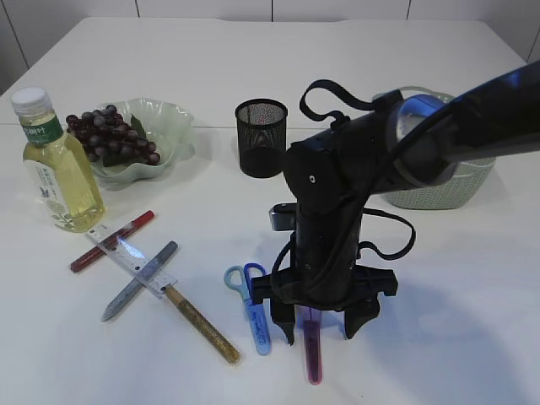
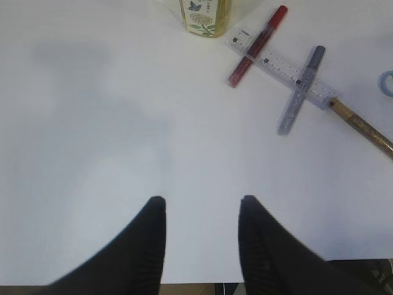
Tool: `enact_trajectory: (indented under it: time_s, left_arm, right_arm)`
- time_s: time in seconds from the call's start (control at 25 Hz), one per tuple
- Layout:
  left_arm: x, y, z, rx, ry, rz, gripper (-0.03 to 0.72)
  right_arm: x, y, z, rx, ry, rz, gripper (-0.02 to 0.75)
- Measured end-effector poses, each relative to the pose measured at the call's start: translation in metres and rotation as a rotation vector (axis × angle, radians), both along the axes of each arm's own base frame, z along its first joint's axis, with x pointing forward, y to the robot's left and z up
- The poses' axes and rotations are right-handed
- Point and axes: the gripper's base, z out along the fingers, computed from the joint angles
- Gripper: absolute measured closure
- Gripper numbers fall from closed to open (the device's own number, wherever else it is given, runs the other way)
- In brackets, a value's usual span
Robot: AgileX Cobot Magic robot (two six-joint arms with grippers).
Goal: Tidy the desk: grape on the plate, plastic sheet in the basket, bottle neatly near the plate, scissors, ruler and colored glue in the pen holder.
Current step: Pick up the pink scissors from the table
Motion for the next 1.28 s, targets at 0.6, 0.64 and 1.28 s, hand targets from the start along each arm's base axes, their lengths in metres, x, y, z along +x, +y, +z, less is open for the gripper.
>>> enact_trajectory:
  time_s: [0.6,0.64,1.28]
  left_arm:
    - [0.0000,0.0000,0.0000,0.000,0.000,0.000,0.399]
    - [0.0000,0.0000,0.0000,0.000,0.000,-0.001,0.399]
    - [0.0000,0.0000,0.0000,0.000,0.000,-0.001,0.399]
  right_arm:
    - [0.0000,0.0021,-0.0045,0.004,0.013,-0.007,0.154]
    - [0.0000,0.0021,-0.0045,0.004,0.013,-0.007,0.154]
    - [-0.0024,0.0010,-0.0040,-0.013,0.045,-0.007,0.154]
